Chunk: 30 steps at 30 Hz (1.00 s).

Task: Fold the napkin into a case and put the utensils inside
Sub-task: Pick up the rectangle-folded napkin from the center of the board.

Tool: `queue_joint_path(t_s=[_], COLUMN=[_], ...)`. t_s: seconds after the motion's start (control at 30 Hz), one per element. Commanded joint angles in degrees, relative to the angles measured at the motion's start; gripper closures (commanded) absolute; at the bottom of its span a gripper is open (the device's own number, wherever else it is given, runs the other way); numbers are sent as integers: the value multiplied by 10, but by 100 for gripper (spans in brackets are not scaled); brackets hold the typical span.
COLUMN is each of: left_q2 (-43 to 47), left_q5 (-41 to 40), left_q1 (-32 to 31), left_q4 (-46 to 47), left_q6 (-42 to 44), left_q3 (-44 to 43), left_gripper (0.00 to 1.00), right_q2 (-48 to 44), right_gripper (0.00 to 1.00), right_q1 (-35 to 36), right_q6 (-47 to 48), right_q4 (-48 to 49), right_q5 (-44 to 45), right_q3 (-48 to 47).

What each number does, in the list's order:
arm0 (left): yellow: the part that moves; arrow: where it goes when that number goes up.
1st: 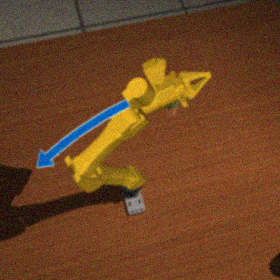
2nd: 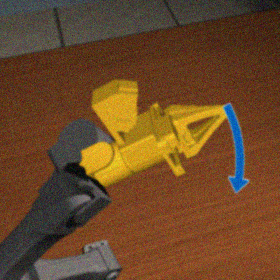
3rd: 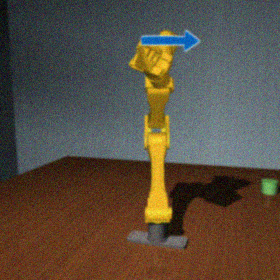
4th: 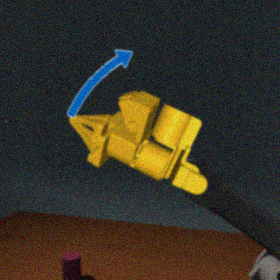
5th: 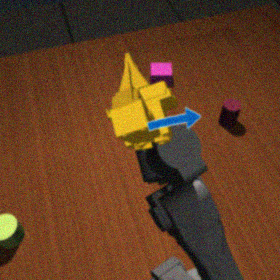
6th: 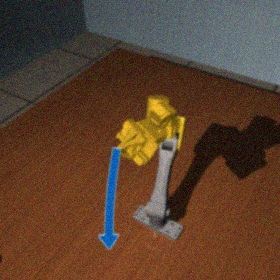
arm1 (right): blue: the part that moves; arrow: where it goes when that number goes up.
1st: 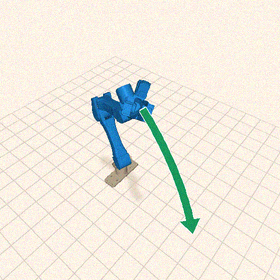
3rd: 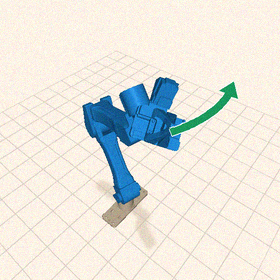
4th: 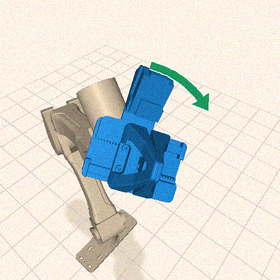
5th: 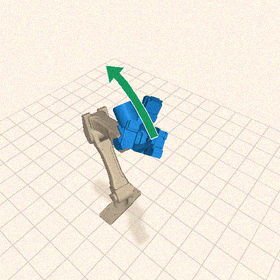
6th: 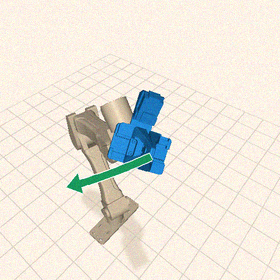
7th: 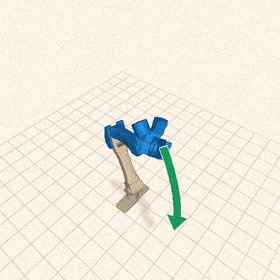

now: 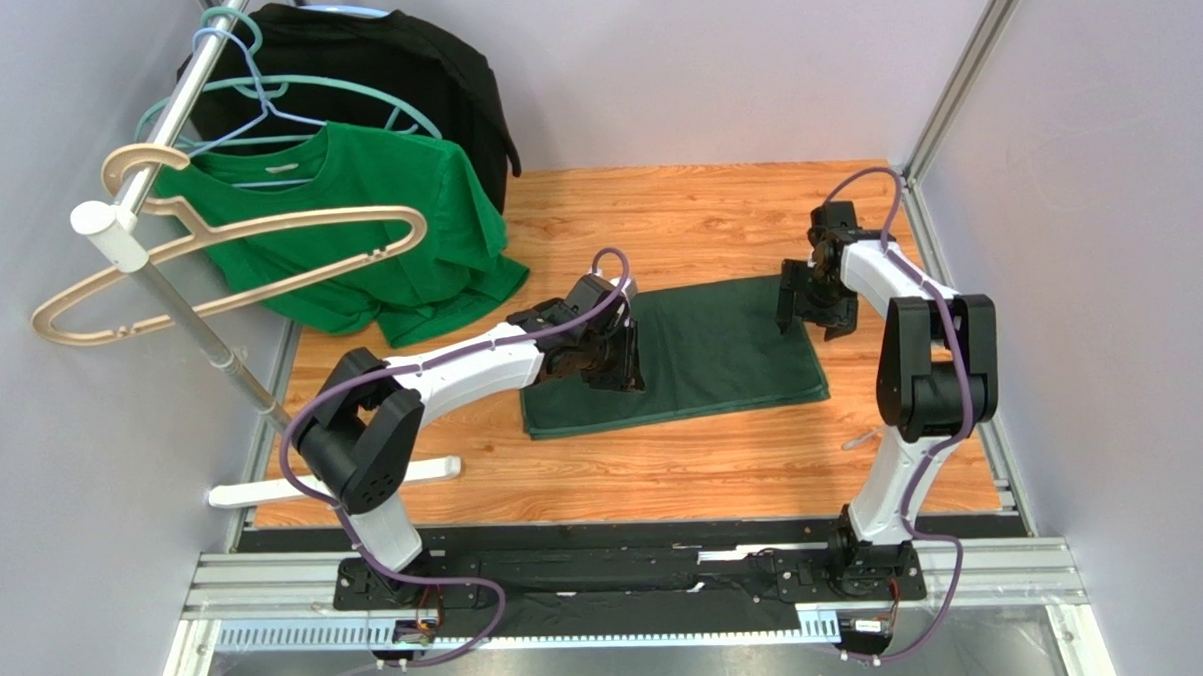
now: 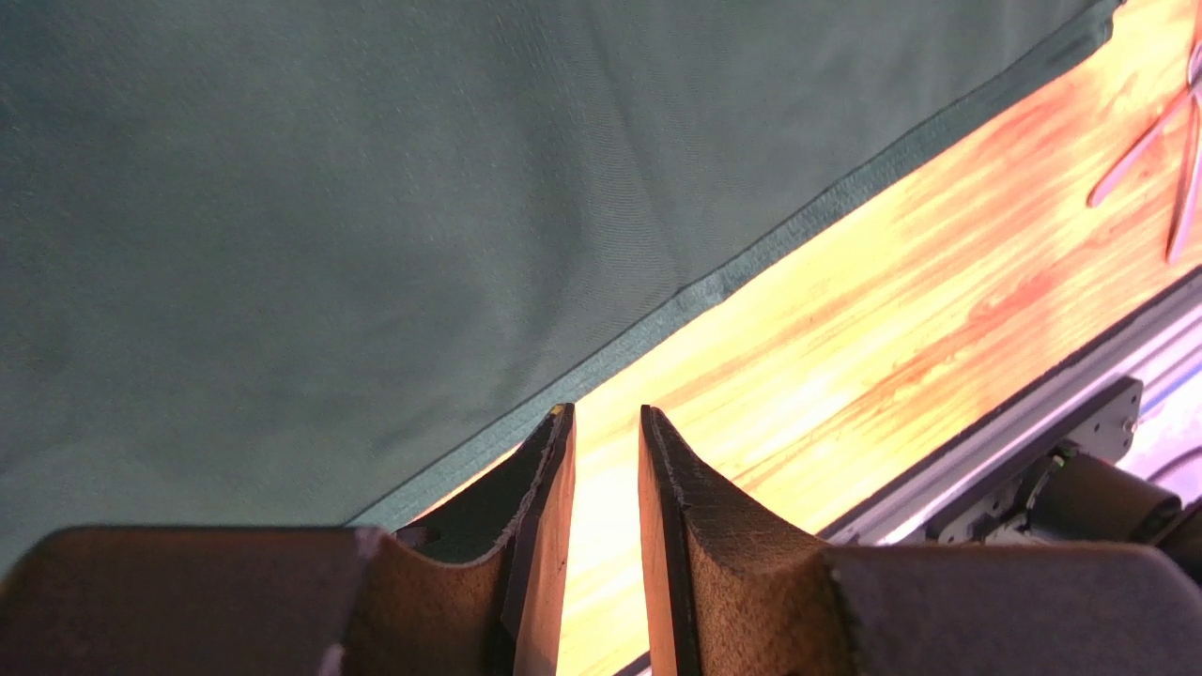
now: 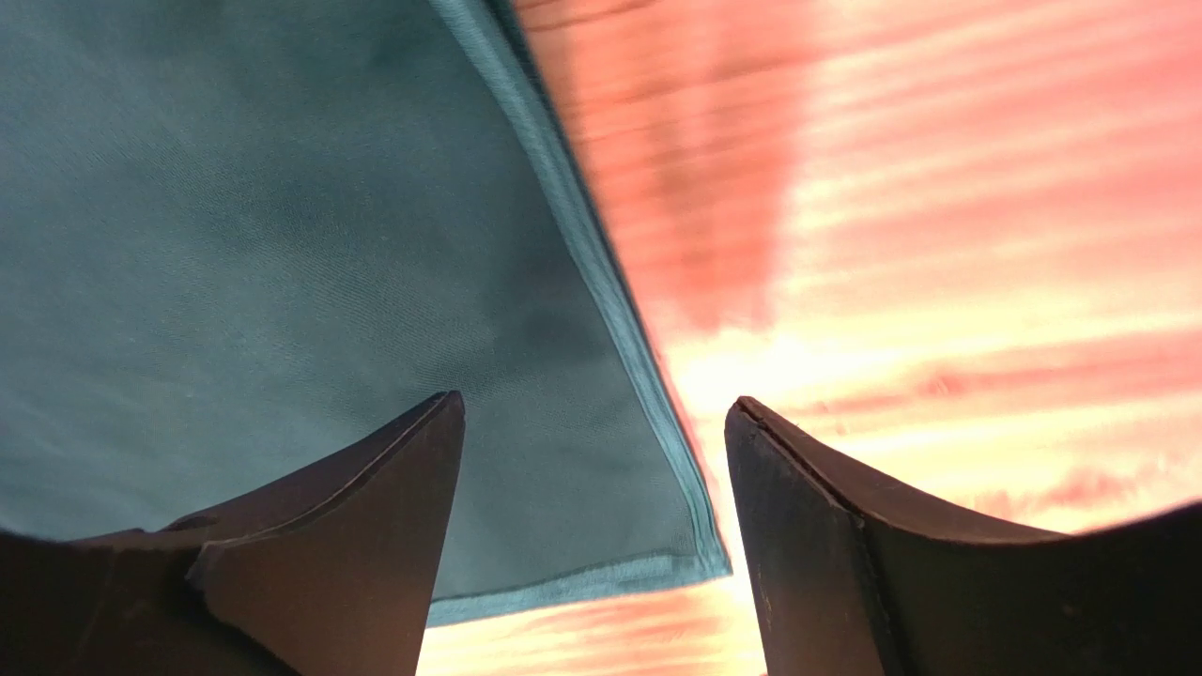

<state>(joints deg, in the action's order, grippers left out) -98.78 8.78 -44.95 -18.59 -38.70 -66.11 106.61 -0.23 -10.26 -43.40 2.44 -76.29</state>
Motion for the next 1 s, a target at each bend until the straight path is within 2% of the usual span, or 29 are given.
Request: queue_joint_path(t_s=[0.0,0.2,0.33,0.4,0.43,0.5,0.6,0.7,0.73,0.8,0.83,0.97], left_q2=[5,3,-11,-17,-18,-19,-21,-34,-39,-56,-66,-144], left_q5=[16,19,22,24,26,25,21,19,16,14,15,-7], left_q1=[1,0,1,0,0,-1,0,1,2,5,7,14], left_q4=[-3,-6,-7,-13,-13,-6,-9,-18,-21,-22,-22,-53], left_q6=[14,13,9,4,1,-8,-12,-13,-13,-14,-14,-12], left_q3=[-10,-23,-45,-65,-70,-79,-98,-119,-125,-140,-147,-225], left_gripper=[68,68,68,69,69,69,69,69,69,69,69,71], right_q2=[20,40,44,48,51,56,57,50,47,33,27,-7], right_gripper=[27,29,36,39,45,49,63,77,85,91,99,100], right_q1=[-9,-8,0,30,36,51,64,65,65,65,65,65], right_q6=[67,55,46,44,44,33,23,21,19,12,7,-7], right_q4=[20,24,26,22,21,23,29,34,34,38,36,24], right_q5=[-39,-46,-27,2,17,34,66,60,61,56,54,86], right_q3=[-16,2,14,19,21,29,38,40,40,40,40,47])
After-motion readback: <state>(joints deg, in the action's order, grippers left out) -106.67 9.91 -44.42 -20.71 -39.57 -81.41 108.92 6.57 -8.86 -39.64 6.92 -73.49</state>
